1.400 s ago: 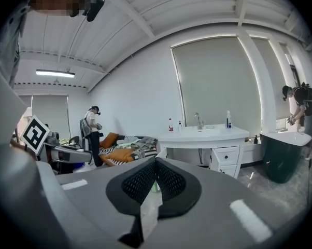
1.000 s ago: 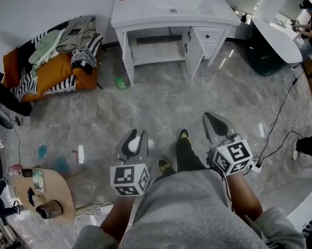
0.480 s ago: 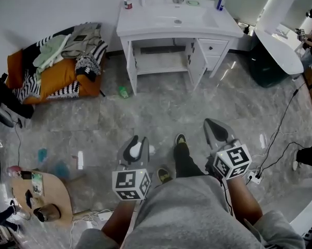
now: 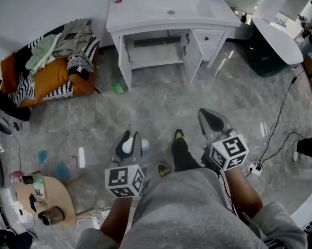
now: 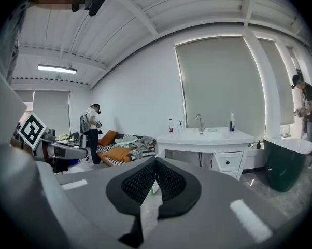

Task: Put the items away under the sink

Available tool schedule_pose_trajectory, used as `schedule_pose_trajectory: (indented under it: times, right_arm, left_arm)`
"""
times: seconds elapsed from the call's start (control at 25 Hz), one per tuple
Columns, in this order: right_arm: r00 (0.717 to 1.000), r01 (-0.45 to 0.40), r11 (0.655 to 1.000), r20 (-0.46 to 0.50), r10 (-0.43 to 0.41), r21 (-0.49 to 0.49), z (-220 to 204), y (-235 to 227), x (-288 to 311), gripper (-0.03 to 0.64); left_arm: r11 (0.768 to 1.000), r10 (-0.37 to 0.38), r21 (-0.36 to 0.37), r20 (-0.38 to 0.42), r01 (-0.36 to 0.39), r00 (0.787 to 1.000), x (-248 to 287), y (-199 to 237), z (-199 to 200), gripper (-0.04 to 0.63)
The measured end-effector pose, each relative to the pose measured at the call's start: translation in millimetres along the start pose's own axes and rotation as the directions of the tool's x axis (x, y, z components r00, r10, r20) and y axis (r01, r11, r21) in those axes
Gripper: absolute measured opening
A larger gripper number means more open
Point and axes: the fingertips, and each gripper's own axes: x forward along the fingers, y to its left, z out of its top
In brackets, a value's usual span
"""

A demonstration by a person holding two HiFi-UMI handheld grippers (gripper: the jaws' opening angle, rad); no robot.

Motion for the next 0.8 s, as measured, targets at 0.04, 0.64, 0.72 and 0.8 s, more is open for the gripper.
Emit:
schedule_pose_trajectory:
  times: [0.04,0.64,0.72,0.8]
  right_arm:
    - [1.000,0.003,1.000,-0.003,-0.003,0.000,-1,-6,3,-0.002]
    - [0.999,0.038,0.999,-0.040,-0.037,0.032,5,-126,58,-0.002]
    - [0.998,0.042,0.998,-0.040,-0.040,0.048,8,-139,67,-0.002]
    - [0.998,0.043,0.997,-0.040,-0.040,0.061,10,-149,74,-0.002]
  left_arm:
    - [1.000,0.001,0.000,-0.007,-0.001,1.000,6,-1,0,0.117]
    - [0.999,-0.024,0.025,-0.066,0.026,0.998,122,-23,30,0.117]
    - [0.999,-0.026,0.025,-0.069,0.028,0.997,137,-26,36,0.117]
    - [0.999,-0.027,0.026,-0.074,0.029,0.997,150,-29,41,0.117]
